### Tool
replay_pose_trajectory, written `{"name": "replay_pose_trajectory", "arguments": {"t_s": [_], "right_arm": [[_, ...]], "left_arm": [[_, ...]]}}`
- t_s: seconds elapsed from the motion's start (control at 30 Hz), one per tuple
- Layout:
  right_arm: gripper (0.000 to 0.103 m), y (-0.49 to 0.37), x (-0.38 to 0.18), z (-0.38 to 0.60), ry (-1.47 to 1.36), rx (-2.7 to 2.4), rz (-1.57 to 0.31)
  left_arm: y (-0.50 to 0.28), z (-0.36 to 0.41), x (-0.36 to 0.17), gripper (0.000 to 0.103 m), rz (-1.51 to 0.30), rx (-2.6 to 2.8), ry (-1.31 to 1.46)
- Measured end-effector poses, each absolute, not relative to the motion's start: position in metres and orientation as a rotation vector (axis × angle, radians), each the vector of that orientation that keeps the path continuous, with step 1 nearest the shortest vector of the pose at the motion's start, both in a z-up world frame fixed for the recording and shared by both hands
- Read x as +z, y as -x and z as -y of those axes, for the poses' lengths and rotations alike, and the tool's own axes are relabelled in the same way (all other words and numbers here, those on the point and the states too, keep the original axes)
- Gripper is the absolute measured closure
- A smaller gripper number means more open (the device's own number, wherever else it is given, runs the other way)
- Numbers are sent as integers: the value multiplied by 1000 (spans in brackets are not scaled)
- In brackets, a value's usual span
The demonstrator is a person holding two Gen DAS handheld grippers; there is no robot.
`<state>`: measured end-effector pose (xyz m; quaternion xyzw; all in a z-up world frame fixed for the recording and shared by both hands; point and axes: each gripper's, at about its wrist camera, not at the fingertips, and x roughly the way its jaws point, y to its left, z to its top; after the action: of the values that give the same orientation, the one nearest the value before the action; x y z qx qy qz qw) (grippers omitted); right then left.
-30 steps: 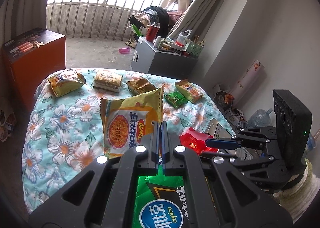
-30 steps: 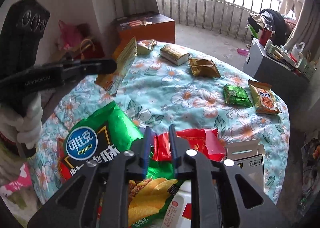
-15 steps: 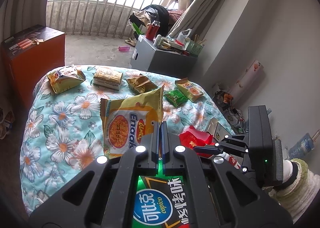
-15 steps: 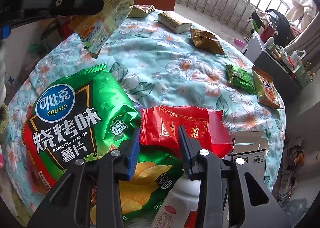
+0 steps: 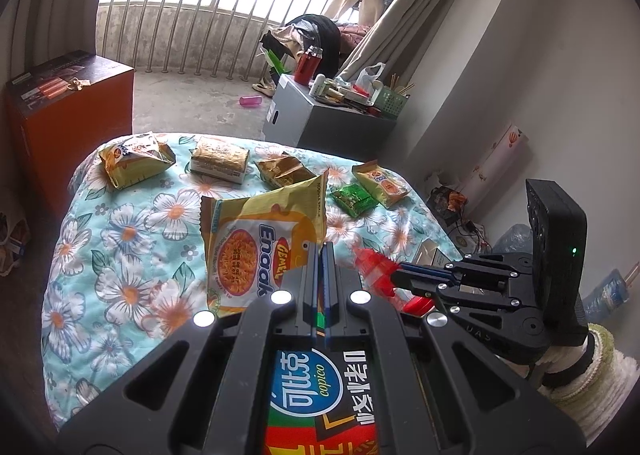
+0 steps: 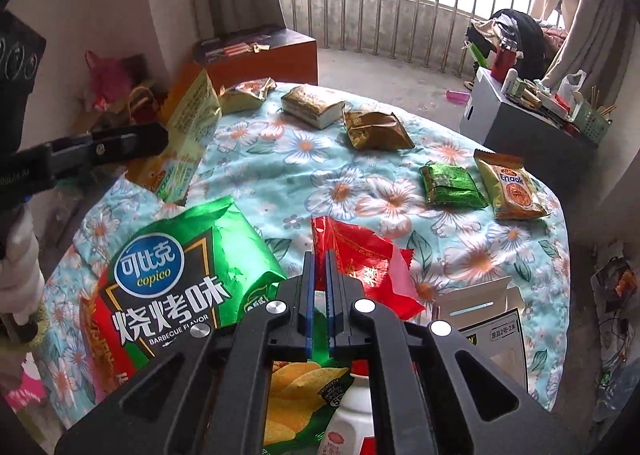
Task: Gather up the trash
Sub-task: 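Carry the Enaak packet and red wrapper with both tools over the wastebasket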
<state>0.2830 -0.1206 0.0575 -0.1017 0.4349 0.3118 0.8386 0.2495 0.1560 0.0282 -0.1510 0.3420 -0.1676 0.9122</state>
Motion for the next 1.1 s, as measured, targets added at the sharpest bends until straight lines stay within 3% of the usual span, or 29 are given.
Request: {"name": "replay_pose_trajectory", "arguments": {"t_s": [0.63, 1.1], "right_arm": [[98, -257, 146, 198, -88, 669, -718], [98, -167, 170, 390, -245, 381, -608]], "left_arm": [[-203, -135, 89, 103, -612, -409, 284], [-180, 7, 122, 103, -709, -748, 222]]}}
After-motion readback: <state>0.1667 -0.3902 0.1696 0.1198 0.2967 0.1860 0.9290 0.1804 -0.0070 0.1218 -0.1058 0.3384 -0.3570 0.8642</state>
